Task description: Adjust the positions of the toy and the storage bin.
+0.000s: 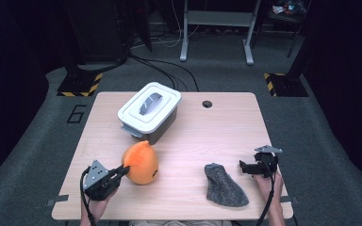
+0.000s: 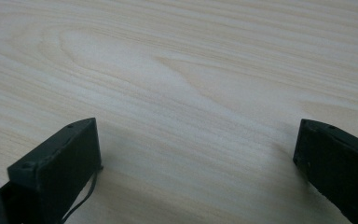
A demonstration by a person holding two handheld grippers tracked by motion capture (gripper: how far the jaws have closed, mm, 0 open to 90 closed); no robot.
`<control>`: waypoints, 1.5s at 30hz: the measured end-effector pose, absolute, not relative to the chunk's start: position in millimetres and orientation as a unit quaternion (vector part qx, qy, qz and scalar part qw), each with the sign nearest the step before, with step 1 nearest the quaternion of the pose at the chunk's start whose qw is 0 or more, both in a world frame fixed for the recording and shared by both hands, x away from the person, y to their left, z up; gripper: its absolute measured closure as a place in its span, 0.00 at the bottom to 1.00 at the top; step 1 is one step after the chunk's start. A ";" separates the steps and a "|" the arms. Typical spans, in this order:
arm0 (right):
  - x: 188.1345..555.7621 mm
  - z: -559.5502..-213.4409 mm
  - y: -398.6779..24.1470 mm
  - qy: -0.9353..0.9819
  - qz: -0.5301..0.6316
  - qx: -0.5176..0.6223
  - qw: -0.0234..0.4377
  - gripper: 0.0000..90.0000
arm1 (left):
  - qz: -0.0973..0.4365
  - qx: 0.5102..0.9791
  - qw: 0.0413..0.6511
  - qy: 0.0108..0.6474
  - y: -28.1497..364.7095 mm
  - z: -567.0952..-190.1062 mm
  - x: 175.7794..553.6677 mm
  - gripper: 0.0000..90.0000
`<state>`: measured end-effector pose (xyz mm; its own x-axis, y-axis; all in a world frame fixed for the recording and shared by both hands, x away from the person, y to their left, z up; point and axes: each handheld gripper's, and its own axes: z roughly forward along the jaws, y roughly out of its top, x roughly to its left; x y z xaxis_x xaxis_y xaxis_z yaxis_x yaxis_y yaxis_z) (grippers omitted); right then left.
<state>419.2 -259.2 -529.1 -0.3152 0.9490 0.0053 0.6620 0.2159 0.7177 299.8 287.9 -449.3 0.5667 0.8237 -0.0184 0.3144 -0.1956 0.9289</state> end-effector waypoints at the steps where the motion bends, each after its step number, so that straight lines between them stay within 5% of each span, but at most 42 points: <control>1: 419.3 -529.1 -259.2 0.746 0.317 0.540 0.226 0.00 | 0.255 0.728 0.499 0.395 291.5 -449.3 298.6 0.94; 30: 419.3 -529.1 -259.0 0.746 0.317 0.540 0.226 0.00 | 0.272 0.656 0.455 0.536 381.9 -470.6 300.4 0.92; 37: 419.3 -529.1 -258.9 0.745 0.317 0.541 0.227 0.00 | 0.281 0.636 0.430 0.576 393.2 -477.9 308.5 0.84; 45: 419.3 -529.1 -258.9 0.745 0.317 0.541 0.226 0.00 | 0.274 0.629 0.409 0.602 413.7 -482.4 321.6 0.61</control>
